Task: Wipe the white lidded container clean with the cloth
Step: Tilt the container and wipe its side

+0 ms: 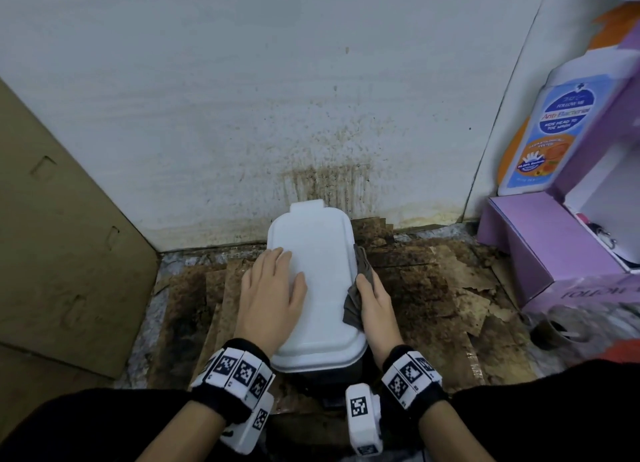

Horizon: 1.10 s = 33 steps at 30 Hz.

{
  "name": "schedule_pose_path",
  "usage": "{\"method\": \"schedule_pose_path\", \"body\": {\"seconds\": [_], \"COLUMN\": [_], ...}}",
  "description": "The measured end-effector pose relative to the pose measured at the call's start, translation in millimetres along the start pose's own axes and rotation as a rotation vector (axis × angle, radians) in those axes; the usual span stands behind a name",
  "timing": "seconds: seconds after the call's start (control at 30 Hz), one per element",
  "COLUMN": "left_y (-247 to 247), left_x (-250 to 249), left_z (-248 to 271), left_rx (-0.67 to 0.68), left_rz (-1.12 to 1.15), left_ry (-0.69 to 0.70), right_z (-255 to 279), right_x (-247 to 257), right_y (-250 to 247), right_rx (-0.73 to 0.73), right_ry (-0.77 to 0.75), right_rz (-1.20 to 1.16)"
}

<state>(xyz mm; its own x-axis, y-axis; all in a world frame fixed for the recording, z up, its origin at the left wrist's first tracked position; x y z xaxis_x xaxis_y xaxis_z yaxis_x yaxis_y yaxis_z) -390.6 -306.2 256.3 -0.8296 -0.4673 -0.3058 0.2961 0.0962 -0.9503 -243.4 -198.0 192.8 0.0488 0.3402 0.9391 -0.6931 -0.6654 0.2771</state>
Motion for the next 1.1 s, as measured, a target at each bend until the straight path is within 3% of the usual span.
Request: {"method": "schedule_pose_path", "body": {"seconds": [0.2, 0.4, 0.57, 0.7, 0.83, 0.93, 1.1], "left_y": [15.3, 11.4, 11.0, 11.9, 14.9, 15.2, 13.8], "left_x": [-2.5, 28.8, 52.9, 61.0, 65.4, 70.8, 79.2], "left_z": [-5.6, 0.1, 1.8, 1.9, 1.2, 1.1, 2.9], "left_rx": [0.181, 0.063, 0.021, 0.016, 0.01, 0.019, 0.037], "left_rz": [0.262, 0.294, 0.321, 0.357, 0.381, 0.387, 0.394], "left_ry": [0.102, 0.015, -0.04, -0.028, -0.05, -0.066, -0.05], "right_z": [-3.0, -2.9, -6.5, -6.3, -5.9, -6.4, -10.5], "right_x": [-18.1, -19.7, -23.4, -47.9, -52.9, -58.6, -85.7], "right_y": [21.8, 53.5, 65.0, 77.6, 104.3, 117.2, 104.6], "right_rx": [0.047, 0.179, 0.113, 0.017, 0.094, 0.109, 0.154], "right_ry": [0.075, 0.236, 0.149, 0.128, -0.008, -0.129, -0.212], "right_rz": [-0.348, -0.687, -0.718, -0.507, -0.292, 0.034, 0.428]}}
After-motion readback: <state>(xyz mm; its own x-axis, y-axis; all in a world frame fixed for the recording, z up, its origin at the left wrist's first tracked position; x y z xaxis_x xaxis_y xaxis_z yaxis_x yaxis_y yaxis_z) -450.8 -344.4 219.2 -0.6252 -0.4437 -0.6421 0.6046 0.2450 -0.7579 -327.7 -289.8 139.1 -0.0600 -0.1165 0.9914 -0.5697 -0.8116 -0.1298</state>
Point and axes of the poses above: each hand's wrist, its own z-axis away from the middle knuckle, its own y-axis out of the palm, x = y × z, the point moved 2 cm from there along -z, towards the middle knuckle, and after that the axes turned 14 degrees about x, right-handed, at the moved point
